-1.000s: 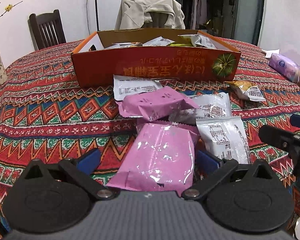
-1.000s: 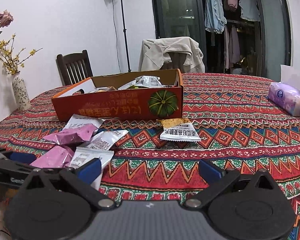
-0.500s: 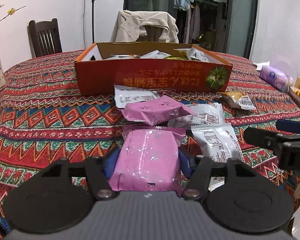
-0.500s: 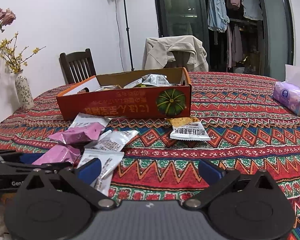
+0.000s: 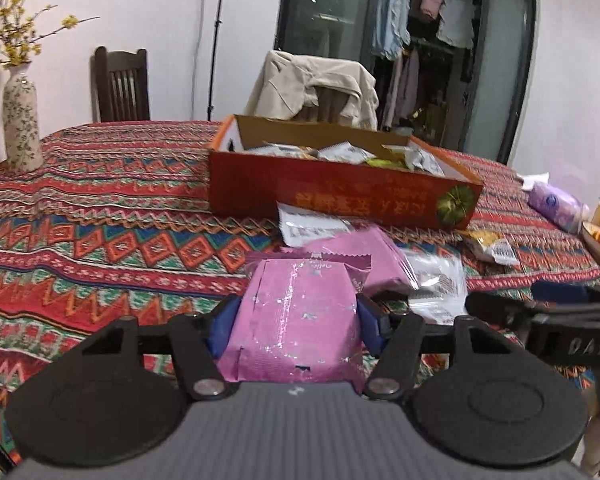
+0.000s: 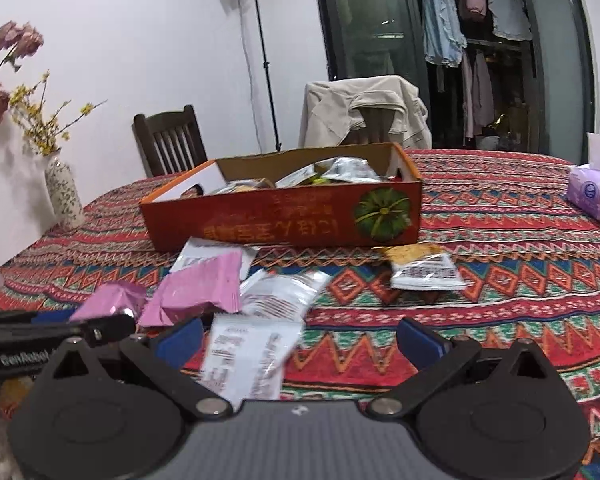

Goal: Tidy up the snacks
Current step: 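Grasp a pink packet with the left tool while the right tool grasps a white packet, then carry both packets over the orange box and open both tools to drop them, then move both tools back over the remaining snack packets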

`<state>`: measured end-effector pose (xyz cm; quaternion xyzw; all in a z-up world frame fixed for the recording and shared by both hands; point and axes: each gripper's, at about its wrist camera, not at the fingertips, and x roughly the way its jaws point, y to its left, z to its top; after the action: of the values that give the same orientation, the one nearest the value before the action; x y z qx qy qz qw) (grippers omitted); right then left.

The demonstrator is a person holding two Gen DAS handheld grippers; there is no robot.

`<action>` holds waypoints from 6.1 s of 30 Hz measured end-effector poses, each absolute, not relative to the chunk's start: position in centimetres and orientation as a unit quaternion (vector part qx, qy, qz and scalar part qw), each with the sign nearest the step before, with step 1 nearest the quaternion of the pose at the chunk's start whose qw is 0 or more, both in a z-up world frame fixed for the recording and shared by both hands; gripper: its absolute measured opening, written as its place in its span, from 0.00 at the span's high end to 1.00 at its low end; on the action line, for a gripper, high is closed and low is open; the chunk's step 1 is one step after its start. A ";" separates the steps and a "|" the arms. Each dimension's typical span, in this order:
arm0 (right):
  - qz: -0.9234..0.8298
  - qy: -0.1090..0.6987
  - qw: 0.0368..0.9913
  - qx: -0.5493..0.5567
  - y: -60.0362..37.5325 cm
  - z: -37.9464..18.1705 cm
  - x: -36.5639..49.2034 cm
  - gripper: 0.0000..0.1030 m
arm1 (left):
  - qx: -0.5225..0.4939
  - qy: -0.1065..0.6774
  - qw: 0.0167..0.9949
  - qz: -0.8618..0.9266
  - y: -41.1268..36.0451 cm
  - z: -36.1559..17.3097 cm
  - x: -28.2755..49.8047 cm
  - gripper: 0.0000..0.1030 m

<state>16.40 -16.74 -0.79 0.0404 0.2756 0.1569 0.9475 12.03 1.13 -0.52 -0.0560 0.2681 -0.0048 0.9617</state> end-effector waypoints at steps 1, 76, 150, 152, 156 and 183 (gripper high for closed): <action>0.158 0.279 0.946 0.038 -16.3 -0.9 16.5 0.00 | -0.059 0.266 0.962 -0.001 1.5 -0.5 11.9 0.39; 0.130 0.163 0.978 0.029 -17.3 8.9 31.2 0.61 | -0.040 0.169 0.985 0.003 -1.5 11.8 28.1 0.39; 0.130 0.284 0.950 -0.019 -24.0 1.1 25.4 0.00 | -0.058 0.241 0.969 0.014 5.4 4.5 21.1 0.00; 0.126 0.299 0.946 -0.021 -24.5 0.3 25.1 0.00 | -0.055 0.245 0.968 0.016 5.8 3.1 20.7 0.00; 0.115 0.321 0.940 -0.025 -25.1 -1.1 24.7 0.00 | -0.065 0.251 0.965 0.032 7.0 0.7 20.7 0.00; 0.075 0.365 0.928 -0.010 -22.5 -3.2 31.2 0.00 | -0.101 0.247 0.963 0.023 8.0 -0.2 21.1 0.00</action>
<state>31.22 -22.48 -3.18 -0.0103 0.3652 0.0752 0.9278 21.11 7.99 -0.17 -0.1009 0.2475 0.0229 0.9634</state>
